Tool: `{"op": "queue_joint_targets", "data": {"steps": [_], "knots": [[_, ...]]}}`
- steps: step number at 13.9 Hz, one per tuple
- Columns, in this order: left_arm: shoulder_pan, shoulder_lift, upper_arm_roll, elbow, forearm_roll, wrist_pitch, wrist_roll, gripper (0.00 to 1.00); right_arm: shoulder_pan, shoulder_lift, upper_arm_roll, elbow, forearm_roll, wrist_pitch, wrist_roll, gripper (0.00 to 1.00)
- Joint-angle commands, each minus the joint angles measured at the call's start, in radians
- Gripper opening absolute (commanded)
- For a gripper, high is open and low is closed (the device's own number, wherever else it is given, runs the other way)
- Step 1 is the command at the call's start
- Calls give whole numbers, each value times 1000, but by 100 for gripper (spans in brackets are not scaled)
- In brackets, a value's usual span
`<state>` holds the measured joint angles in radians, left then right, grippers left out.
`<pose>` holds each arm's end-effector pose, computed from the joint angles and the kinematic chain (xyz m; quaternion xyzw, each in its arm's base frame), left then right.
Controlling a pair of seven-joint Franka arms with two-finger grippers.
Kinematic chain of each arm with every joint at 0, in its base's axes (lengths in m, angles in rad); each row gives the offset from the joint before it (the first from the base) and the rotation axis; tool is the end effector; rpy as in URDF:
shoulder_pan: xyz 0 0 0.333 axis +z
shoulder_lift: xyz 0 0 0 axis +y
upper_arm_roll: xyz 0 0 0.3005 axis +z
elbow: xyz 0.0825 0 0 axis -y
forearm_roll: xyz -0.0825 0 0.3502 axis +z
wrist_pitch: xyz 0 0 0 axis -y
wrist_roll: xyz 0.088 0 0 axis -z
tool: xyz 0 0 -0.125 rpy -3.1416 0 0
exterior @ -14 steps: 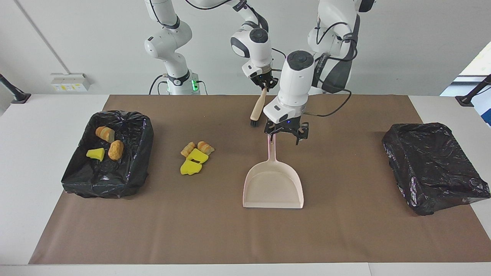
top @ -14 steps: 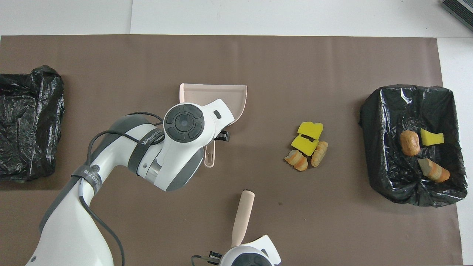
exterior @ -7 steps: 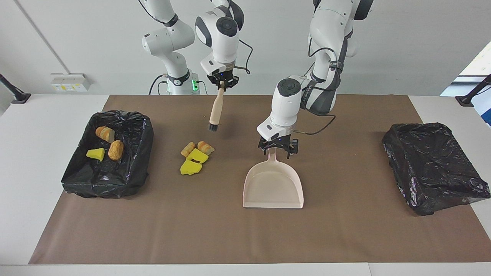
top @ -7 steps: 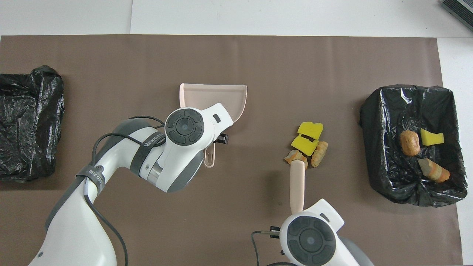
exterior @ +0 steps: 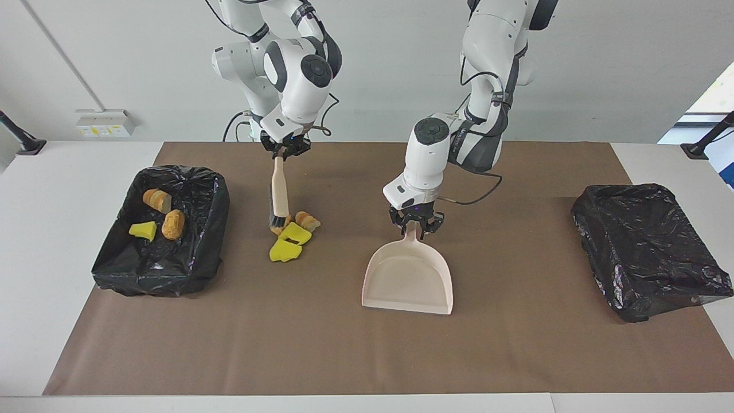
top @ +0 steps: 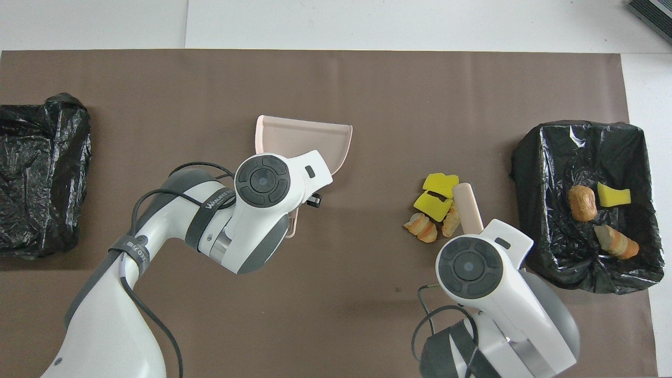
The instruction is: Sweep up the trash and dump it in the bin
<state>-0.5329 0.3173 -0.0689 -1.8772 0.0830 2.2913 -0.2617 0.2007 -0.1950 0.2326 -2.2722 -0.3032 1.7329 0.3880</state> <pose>0.5011 -0.3378 0.3397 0.9799 -0.1922 0.0536 0.0006 0.3873 0.1447 0.4023 0.9689 0.0660 -0.0934 0.2194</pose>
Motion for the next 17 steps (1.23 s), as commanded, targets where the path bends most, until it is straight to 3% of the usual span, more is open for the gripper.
{"op": "queue_joint_targets", "data": {"steps": [1,5,9,12,14,17], "knots": [[2,-10,9,-16,18,11,64,15,-99,51,13,37,-31,14,-186,0],[40,-44,41,3,20,-33,318,11,-118,120,13,34,-68,30,-254,0],[106,-89,43,1,20,-150,773,0,-139,131,17,8,-44,92,-256,0],[125,-90,43,1,20,-170,1045,0,-133,132,19,8,24,103,-253,0],[125,-98,43,-8,20,-182,1223,0,-130,135,19,8,137,134,-247,0],[91,-110,43,-26,23,-179,1328,0,-78,177,21,22,261,184,-183,0]]}}
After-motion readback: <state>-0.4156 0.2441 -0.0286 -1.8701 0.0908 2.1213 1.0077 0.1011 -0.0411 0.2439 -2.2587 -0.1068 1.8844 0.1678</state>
